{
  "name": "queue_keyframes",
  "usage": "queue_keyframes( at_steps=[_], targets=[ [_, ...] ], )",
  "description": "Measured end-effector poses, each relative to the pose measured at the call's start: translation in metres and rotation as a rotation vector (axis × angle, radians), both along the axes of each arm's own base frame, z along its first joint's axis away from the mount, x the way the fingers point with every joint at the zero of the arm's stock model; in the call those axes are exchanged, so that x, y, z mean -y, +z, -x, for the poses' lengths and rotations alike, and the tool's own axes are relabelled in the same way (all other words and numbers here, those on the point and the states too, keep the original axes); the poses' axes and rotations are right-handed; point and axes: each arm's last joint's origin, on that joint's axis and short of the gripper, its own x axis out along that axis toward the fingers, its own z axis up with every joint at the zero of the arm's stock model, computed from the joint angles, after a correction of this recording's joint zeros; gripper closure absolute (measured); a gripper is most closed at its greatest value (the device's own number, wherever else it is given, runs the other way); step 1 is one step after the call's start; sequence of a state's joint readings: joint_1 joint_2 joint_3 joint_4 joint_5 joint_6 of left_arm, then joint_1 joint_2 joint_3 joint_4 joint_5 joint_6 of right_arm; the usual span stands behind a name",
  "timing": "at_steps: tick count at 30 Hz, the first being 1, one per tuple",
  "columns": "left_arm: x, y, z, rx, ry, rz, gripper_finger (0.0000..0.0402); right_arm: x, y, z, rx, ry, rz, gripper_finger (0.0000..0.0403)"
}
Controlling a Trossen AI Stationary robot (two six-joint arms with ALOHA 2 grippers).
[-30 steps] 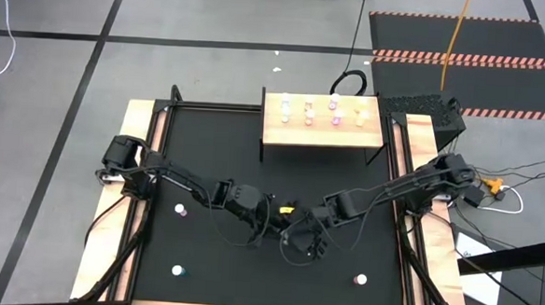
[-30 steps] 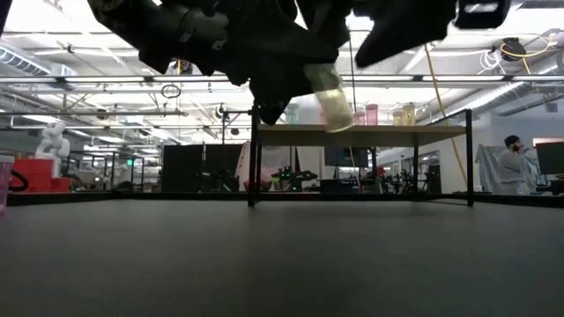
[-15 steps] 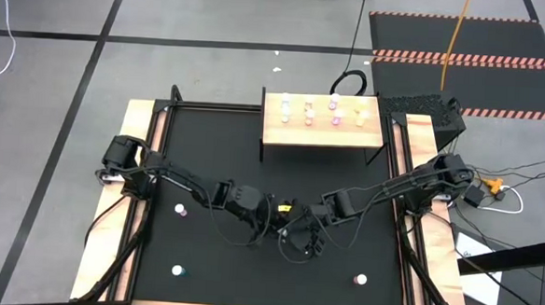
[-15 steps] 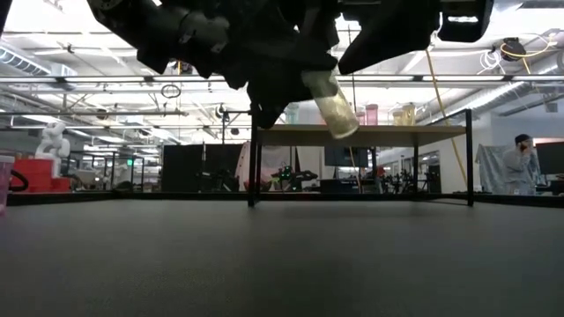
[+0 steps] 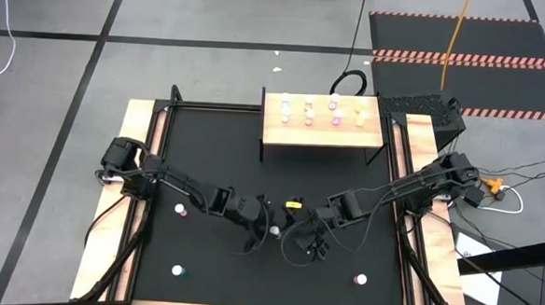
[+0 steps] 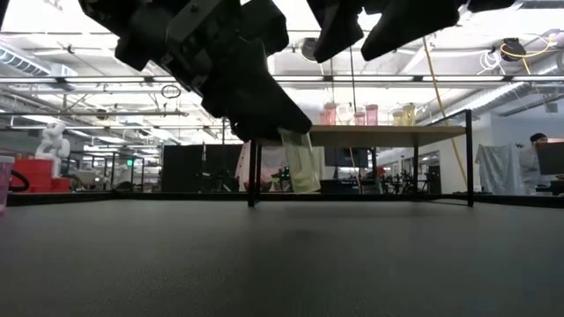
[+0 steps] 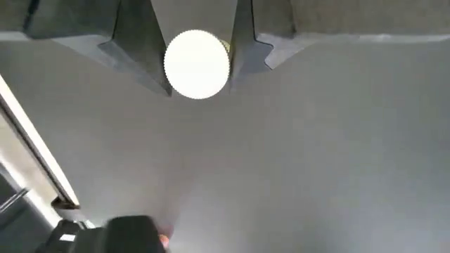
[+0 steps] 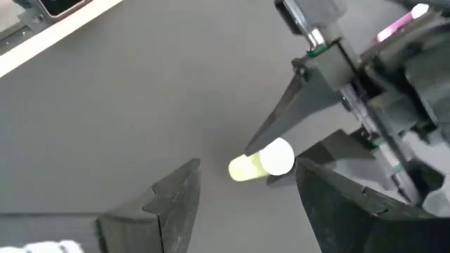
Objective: Pick and place medicine bottles onto shelf by color
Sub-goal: Put the yellow pill bottle on the shelf aligned with the other yellow pill bottles
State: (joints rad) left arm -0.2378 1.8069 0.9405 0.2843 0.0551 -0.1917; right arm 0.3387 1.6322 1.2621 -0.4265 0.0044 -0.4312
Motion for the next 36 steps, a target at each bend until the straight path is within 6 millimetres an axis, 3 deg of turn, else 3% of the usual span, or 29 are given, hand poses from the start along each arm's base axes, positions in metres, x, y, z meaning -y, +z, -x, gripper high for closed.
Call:
queue_keyframes(
  at_steps=[10,16,26,30,36],
  targets=[
    [0.005,-0.011,0.013,-0.156,-0.010,-0.086,0.0261,-0.002,-0.001,0.002,-0.018,-0.023,-0.017,0.0177],
    [0.007,-0.011,0.013,-0.147,0.006,-0.100,0.0256,-0.003,0.002,-0.002,0.030,-0.017,-0.036,0.0177],
    [0.007,-0.007,0.011,-0.105,0.026,-0.102,0.0147,0.001,-0.002,-0.010,0.081,-0.024,-0.058,0.0177],
    [0.003,0.018,0.020,-0.099,0.053,-0.066,0.0105,0.012,-0.020,-0.025,0.041,-0.079,-0.167,0.0177],
    [-0.009,0.074,0.063,-0.146,0.090,-0.038,0.0064,0.021,-0.047,-0.049,0.040,-0.196,-0.306,0.0175]
  ],
)
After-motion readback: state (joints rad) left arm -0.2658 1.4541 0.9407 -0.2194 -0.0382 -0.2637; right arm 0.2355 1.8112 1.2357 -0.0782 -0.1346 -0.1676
